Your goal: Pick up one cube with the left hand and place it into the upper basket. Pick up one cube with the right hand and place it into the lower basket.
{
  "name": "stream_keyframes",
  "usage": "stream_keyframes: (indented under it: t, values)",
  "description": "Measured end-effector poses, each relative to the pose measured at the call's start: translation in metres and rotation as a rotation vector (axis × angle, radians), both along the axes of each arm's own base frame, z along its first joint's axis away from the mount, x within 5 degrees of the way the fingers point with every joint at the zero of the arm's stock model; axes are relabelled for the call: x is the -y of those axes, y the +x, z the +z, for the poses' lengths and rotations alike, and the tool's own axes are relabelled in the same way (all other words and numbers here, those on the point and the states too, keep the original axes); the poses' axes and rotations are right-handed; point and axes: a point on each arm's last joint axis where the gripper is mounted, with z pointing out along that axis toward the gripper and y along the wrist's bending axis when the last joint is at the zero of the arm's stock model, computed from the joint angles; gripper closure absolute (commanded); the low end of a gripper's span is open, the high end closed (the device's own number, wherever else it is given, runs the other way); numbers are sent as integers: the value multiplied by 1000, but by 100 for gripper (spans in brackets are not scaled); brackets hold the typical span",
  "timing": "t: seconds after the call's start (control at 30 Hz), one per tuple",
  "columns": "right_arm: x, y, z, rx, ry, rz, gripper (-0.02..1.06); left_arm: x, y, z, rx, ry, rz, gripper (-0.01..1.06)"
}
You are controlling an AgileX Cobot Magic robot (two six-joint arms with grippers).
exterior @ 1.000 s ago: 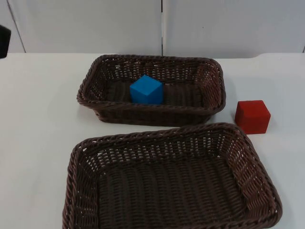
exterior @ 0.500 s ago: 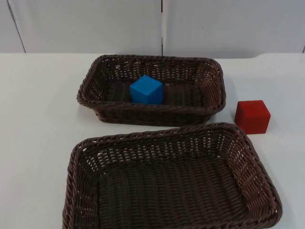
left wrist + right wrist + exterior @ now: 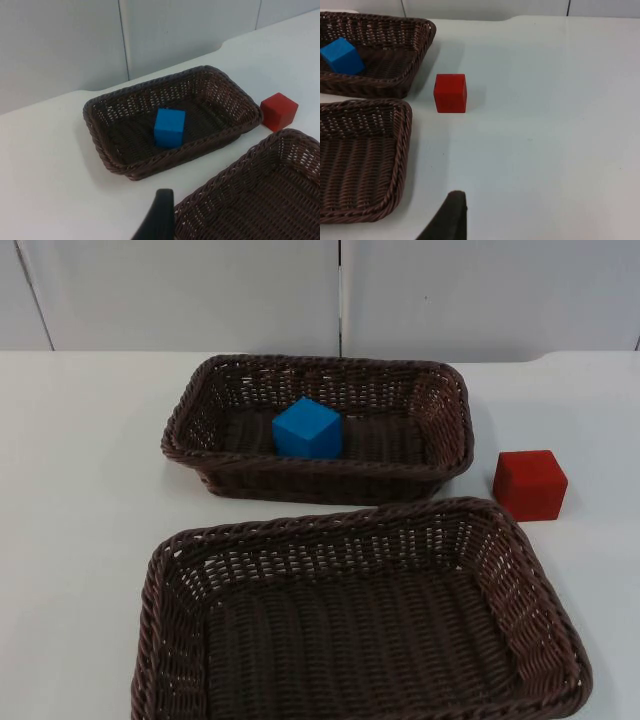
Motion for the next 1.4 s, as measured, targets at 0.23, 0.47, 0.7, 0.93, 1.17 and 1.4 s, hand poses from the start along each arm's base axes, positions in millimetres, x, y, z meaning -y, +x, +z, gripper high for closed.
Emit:
stream_keyframes:
  t: [0.23,0.47,0.7,0.93,1.17,1.4]
  values:
    - [0,0,0,0,0,0,-1,0,0,0,-1,-1,1,22]
    - [0,0,0,0,0,0,-1,0,0,0,-1,-1,1,22]
    - [-1,0,1,1,14,0,-1,0,0,0,-1,-1,1,22]
    - [-2,15,24,-63,6,-1,-1,0,0,0,-1,-1,1,22]
    - [-6,52,50,-180,-14,-5,-1,0,0,0,-3,0,0,22]
    - [-12,98,62,-263,-24,-5,-1,0,0,0,-3,0,0,22]
